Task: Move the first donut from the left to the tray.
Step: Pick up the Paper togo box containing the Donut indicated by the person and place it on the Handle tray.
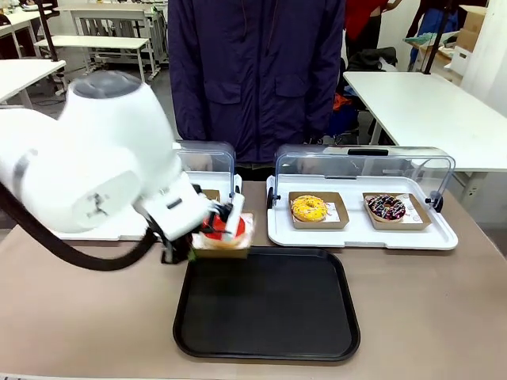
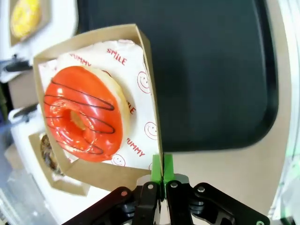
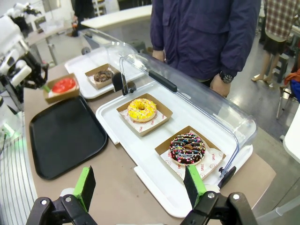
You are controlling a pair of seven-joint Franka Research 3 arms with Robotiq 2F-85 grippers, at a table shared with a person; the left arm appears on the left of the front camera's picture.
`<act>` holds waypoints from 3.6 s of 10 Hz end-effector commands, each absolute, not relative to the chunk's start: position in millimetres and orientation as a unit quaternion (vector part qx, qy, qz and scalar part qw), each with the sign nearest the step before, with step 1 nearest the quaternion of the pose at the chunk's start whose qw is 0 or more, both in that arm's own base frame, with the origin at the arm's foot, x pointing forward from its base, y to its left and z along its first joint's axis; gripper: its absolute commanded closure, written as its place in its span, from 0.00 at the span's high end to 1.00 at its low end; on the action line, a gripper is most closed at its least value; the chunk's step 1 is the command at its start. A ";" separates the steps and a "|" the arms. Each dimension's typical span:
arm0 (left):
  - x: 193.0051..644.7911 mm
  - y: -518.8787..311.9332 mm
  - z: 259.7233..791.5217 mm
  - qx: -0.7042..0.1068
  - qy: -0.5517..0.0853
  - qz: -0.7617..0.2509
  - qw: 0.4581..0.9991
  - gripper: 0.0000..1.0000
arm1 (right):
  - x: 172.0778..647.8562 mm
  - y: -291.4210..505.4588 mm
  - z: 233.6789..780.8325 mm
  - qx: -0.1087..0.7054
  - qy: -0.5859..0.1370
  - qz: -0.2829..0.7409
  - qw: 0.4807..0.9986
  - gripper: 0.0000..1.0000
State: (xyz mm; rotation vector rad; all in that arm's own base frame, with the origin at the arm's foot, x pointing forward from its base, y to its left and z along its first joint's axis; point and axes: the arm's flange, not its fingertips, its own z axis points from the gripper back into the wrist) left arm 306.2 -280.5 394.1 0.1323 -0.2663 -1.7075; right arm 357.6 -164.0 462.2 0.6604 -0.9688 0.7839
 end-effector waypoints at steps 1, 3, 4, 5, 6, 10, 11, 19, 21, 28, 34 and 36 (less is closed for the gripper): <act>238.7 -262.8 335.8 0.066 -0.135 -0.750 0.644 0.02 | 361.1 -164.1 462.0 0.302 -0.462 0.365 0.750 1.00; 228.4 -266.1 336.4 0.081 -0.151 -0.744 0.646 0.02 | 361.1 -164.1 462.0 0.302 -0.462 0.365 0.750 1.00; 281.3 -318.4 371.5 0.053 -0.121 -0.758 0.639 0.02 | 361.1 -164.1 462.0 0.302 -0.462 0.365 0.750 1.00; 281.3 -318.4 371.5 0.053 -0.121 -0.758 0.639 0.02 | 361.1 -164.1 462.0 0.302 -0.462 0.365 0.750 1.00; 281.3 -318.4 371.5 0.053 -0.121 -0.758 0.639 0.02 | 361.1 -164.1 462.0 0.302 -0.462 0.365 0.750 1.00; 246.0 -357.0 367.9 0.125 -0.128 -0.726 0.664 0.02 | 361.1 -164.1 462.0 0.302 -0.462 0.365 0.750 1.00; 241.9 -362.1 363.1 0.121 -0.127 -0.724 0.668 0.02 | 361.1 -164.1 462.0 0.302 -0.462 0.365 0.750 1.00; 248.0 -362.6 329.5 0.049 -0.104 -0.738 0.665 0.02 | 361.1 -164.1 462.0 0.302 -0.462 0.365 0.750 1.00; 248.9 -363.7 324.9 0.040 -0.092 -0.742 0.663 0.02 | 361.1 -164.1 462.0 0.302 -0.462 0.365 0.750 1.00; 254.6 -366.4 320.4 0.040 -0.075 -0.746 0.661 0.58 | 361.1 -164.1 462.0 0.302 -0.462 0.365 0.750 1.00; 226.0 -364.1 376.4 0.042 -0.093 -0.744 0.661 1.00 | 361.1 -164.1 462.0 0.302 -0.462 0.365 0.750 1.00; 213.9 -363.2 400.9 0.056 -0.091 -0.747 0.657 1.00 | 361.1 -164.1 462.0 0.302 -0.462 0.365 0.750 1.00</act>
